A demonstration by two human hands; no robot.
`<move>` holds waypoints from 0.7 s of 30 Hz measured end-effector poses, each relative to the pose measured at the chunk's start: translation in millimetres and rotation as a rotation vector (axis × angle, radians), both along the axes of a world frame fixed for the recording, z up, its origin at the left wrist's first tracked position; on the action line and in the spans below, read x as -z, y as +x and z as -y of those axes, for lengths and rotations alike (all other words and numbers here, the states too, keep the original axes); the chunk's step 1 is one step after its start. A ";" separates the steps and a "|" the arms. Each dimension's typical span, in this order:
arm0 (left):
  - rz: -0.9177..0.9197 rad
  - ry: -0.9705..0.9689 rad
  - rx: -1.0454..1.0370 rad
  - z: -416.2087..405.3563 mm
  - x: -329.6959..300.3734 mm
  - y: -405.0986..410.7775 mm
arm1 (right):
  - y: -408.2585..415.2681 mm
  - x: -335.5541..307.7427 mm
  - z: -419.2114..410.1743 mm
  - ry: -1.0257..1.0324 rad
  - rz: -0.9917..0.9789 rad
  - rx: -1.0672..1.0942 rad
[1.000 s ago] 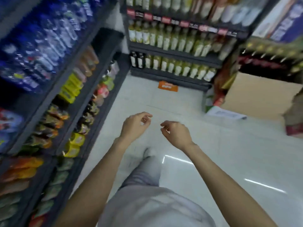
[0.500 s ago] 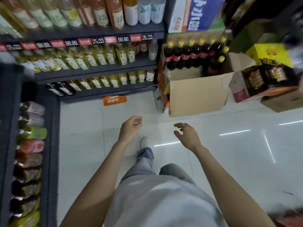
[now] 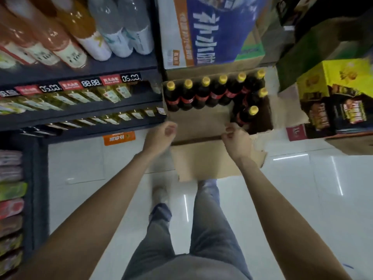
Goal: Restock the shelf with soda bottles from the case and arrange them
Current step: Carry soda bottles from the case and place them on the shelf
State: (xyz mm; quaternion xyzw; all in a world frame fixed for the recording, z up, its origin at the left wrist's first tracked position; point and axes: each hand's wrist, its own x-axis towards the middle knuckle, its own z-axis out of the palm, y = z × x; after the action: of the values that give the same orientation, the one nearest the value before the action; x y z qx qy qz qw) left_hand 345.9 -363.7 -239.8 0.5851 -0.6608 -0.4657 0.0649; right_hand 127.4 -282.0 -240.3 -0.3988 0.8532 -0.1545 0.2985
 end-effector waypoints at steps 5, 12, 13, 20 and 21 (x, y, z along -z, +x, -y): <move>-0.041 0.130 -0.049 22.7 32.6 -93.3 | -77.7 35.5 10.4 -0.046 0.040 0.331; -0.112 0.108 0.126 52.6 68.7 -225.1 | -128.7 98.2 38.0 -0.083 0.118 0.046; -0.120 0.086 0.159 58.2 75.4 -239.9 | -133.2 105.0 41.2 -0.077 0.102 0.025; -0.077 -0.001 0.363 79.7 113.5 -309.3 | -153.1 121.5 30.0 -0.113 0.132 0.001; -0.057 -0.027 0.368 79.6 117.5 -313.8 | -154.1 121.1 28.1 -0.131 0.143 0.017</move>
State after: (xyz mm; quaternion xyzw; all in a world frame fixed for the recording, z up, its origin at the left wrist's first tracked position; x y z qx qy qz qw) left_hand 32.1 -443.3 -357.3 0.4401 -0.7608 -0.4770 0.0053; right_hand -26.7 -310.1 -361.4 -0.3982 0.8211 -0.2404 0.3308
